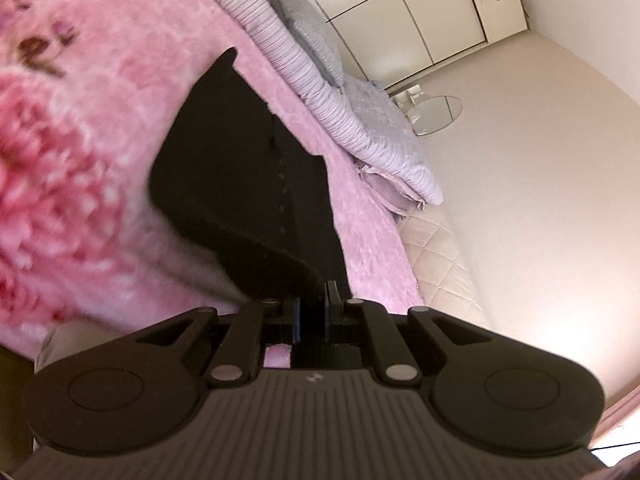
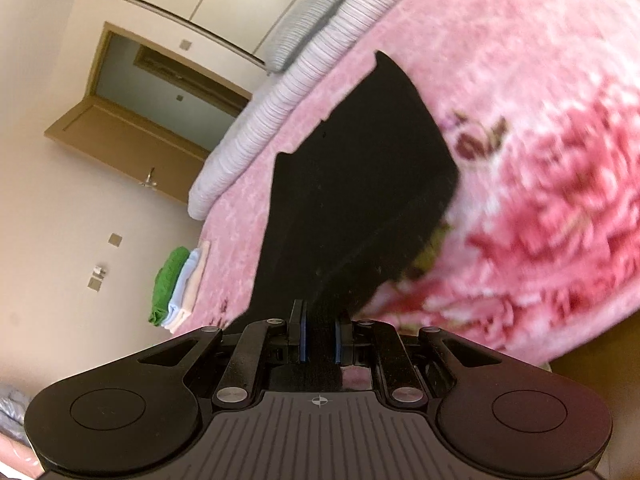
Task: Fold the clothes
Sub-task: 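Lift the hem with both grippers and fold it toward the collar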
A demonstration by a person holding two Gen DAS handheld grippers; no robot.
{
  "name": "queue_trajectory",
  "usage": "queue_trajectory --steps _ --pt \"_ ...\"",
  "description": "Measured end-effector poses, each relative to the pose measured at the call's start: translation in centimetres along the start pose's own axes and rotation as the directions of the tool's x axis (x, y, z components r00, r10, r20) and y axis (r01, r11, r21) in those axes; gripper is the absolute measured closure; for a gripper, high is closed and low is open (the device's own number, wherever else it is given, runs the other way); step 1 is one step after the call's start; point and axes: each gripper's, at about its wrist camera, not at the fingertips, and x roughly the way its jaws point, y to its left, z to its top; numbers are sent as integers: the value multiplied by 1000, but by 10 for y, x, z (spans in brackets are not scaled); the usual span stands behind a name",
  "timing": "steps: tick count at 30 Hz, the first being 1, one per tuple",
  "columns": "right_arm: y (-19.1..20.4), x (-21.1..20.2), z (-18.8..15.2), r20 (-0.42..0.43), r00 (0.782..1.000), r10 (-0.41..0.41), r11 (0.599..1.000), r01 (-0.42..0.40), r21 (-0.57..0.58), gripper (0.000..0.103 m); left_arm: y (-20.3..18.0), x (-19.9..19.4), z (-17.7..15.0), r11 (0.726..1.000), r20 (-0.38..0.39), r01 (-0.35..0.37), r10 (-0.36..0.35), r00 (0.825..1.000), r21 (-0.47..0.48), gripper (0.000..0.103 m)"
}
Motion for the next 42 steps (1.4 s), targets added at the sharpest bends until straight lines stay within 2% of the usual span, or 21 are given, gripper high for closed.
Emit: queue_trajectory --steps 7,13,22,33,35,37,39,42 --pt "16 21 53 28 999 29 995 -26 -97 91 -14 30 46 999 22 17 -18 1000 52 96" --pt "21 51 95 31 999 36 991 -32 -128 91 -13 58 78 998 26 5 -6 1000 63 96" --pt "9 101 140 13 1000 0 993 2 -122 91 0 103 113 997 9 -39 39 999 73 96" --pt "-16 159 171 -29 996 -90 993 87 -84 90 32 149 141 989 -48 -142 145 988 46 92" --pt "-22 163 173 -26 994 -109 991 107 -75 84 38 154 145 986 -56 -163 165 985 36 85" --pt "-28 164 176 -4 992 -128 991 128 -51 69 45 160 149 983 -64 -183 184 981 26 79" --pt "-38 158 180 32 991 -129 992 129 -1 61 52 159 153 982 -56 -187 186 981 -6 75" --pt "-47 146 185 61 993 -104 994 103 20 61 60 155 158 985 -41 -163 161 986 -57 74"
